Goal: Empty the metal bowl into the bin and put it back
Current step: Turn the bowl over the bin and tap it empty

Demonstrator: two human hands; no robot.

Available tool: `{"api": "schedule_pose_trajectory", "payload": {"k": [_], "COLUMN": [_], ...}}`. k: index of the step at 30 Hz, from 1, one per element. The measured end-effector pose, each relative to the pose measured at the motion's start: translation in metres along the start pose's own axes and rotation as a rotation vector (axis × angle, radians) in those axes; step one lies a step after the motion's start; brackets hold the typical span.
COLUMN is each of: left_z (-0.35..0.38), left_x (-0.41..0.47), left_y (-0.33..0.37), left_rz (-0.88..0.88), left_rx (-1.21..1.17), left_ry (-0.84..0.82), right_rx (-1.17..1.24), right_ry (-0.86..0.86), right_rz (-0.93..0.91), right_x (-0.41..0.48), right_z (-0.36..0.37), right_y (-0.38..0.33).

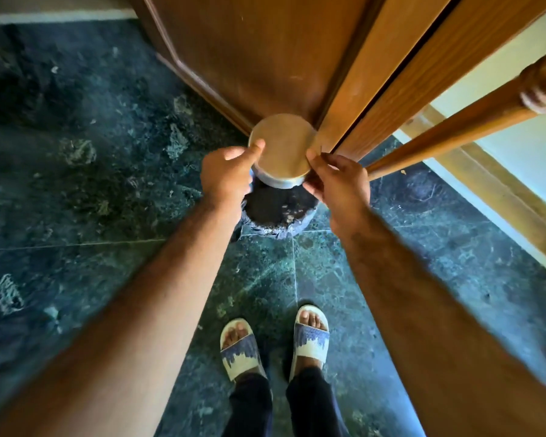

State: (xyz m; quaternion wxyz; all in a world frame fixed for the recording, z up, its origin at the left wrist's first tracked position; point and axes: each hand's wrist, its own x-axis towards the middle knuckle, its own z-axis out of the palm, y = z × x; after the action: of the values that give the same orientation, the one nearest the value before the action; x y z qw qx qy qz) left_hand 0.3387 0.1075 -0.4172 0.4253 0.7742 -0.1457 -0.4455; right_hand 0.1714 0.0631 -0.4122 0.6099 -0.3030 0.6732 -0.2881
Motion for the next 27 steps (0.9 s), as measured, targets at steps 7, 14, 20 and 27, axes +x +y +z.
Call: {"api": "schedule_pose_trajectory", "payload": {"k": [7, 14, 20, 27], "left_z": [0.007, 0.006, 0.000, -0.003], "left_x": [0.006, 0.004, 0.007, -0.019], "left_y": [-0.018, -0.033, -0.033, -0.064], "left_rz": [-0.086, -0.358, -0.177, -0.299], "left_rx": [0.186, 0.116, 0.027, -0.116], "left_ry": [0.000, -0.041, 0.043, 0.008], "right_rx": [-0.065, -0.157, -0.076, -0.156], "right_ry": [-0.075, -0.106, -0.105, -0.167], "right_rz": [0.186, 0.233, 0.157, 0.259], "right_x": [0.006, 0.013, 0.017, 0.002], "right_z": [0.005, 0.010, 0.007, 0.000], "right_y": [0.009, 0.021, 0.007, 0.025]}}
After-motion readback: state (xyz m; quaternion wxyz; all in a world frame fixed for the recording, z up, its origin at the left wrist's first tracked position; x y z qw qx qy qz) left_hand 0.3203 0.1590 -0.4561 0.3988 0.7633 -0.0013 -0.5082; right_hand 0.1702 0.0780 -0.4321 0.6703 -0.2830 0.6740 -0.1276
